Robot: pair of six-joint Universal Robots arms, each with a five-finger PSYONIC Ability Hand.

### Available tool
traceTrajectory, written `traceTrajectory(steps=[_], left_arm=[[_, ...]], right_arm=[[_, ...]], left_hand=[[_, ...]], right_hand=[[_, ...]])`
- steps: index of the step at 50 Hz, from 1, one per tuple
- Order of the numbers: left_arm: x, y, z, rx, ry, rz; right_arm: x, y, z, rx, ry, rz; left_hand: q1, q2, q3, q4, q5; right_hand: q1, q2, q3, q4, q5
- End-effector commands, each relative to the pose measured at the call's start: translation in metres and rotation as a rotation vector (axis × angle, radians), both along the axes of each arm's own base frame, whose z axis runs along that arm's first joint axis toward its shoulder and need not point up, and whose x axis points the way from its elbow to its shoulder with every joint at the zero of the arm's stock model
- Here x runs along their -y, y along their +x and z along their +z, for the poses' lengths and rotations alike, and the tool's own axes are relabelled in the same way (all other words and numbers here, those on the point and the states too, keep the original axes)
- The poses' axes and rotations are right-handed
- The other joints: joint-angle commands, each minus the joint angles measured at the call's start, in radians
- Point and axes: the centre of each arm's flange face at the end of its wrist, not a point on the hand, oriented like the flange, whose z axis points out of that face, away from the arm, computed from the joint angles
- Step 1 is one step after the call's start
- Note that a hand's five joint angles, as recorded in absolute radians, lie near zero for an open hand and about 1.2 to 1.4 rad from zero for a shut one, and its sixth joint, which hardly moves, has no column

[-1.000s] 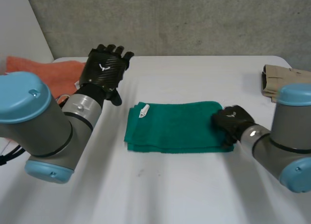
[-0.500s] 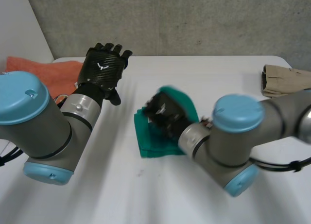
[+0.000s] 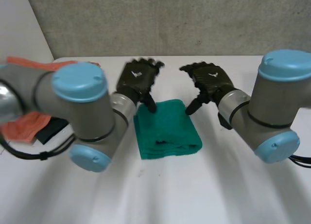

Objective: Fold the laundry.

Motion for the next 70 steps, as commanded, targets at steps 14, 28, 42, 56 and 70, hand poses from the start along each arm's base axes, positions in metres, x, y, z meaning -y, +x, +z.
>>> traceTrajectory(steps=[14, 28, 42, 56, 70], left_arm=[[-0.008, 0.005, -0.081, 0.375, 0.183, 0.123], [-0.009, 0.002, -0.05, 0.373, 0.111, 0.101], [-0.019, -0.018, 0.05, 0.119, -0.085, -0.304], [-0.035, -0.023, 0.05, 0.068, 0.006, -0.455], [-0.033, -0.022, 0.049, 0.067, 0.007, -0.45]], right_arm=[[0.01, 0.013, -0.078, -0.173, 0.292, 0.095], [0.014, 0.005, -0.055, -0.389, 0.077, 0.072], [-0.078, 0.019, -0.063, -0.401, -0.069, 0.187], [-0.072, 0.026, -0.104, -0.365, -0.123, 0.177], [-0.055, 0.039, -0.114, -0.337, -0.188, 0.17]], left_hand=[[0.019, -0.002, -0.002, 0.005, -0.015], [0.01, -0.011, -0.011, -0.004, -0.024], [-0.002, -0.023, -0.022, -0.015, -0.036], [0.001, -0.02, -0.019, -0.012, -0.033], [0.001, -0.02, -0.019, -0.012, -0.033]], right_hand=[[-0.05, -0.041, -0.035, -0.034, -0.042], [-0.05, -0.041, -0.035, -0.034, -0.042], [-0.05, -0.041, -0.035, -0.034, -0.042], [-0.05, -0.041, -0.035, -0.034, -0.042], [0.165, 0.174, 0.18, 0.181, 0.174]])
